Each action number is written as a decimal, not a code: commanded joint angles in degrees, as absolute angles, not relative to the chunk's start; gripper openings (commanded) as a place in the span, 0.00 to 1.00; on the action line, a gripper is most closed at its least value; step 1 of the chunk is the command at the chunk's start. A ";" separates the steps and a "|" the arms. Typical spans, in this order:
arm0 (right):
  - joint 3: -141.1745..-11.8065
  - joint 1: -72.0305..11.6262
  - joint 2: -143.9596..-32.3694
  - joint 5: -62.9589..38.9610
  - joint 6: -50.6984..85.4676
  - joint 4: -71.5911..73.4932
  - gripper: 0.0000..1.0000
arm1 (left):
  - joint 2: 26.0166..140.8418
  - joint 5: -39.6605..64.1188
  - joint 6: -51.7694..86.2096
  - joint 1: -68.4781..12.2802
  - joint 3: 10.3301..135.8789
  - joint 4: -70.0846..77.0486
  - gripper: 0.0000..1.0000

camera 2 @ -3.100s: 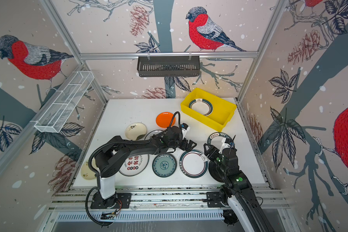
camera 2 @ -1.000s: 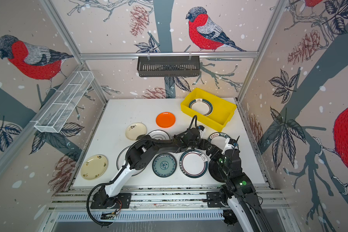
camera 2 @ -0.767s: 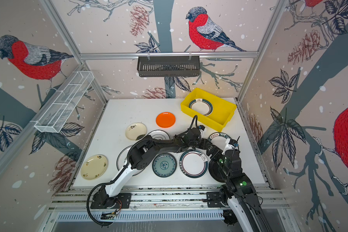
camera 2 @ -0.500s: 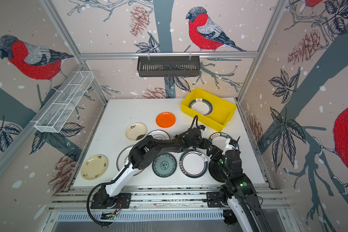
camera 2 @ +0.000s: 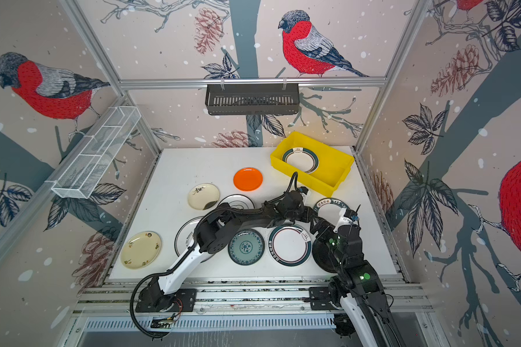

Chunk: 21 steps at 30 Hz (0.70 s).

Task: Place the plates into the plastic bin on the countertop
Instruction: Pick up the plate from the middle-right of the table.

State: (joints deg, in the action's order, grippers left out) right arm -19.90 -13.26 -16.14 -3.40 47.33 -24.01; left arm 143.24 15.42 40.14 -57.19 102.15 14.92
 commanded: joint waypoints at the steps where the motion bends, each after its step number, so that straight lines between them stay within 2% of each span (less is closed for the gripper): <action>1: -20.31 -12.72 -16.05 -2.83 46.52 -23.79 0.90 | 143.35 12.37 39.34 -57.36 102.32 9.70 0.24; 7: -19.95 -12.30 -16.08 -2.78 47.15 -24.00 0.90 | 143.26 11.69 39.02 -57.30 102.31 9.49 0.15; 14: -19.86 -12.17 -15.91 -2.60 47.44 -24.18 0.90 | 142.91 10.46 39.74 -57.26 101.78 10.00 0.15; 18: -19.86 -12.11 -15.91 -2.35 47.39 -24.11 0.89 | 141.90 9.77 39.97 -57.13 100.81 11.34 0.10; 19: -19.86 -12.13 -15.89 -2.29 47.49 -24.13 0.90 | 141.61 9.69 39.94 -57.00 100.43 12.08 0.04; 21: -19.69 -12.07 -15.91 -2.35 47.63 -24.16 0.90 | 141.24 10.35 39.98 -56.73 100.16 13.41 0.01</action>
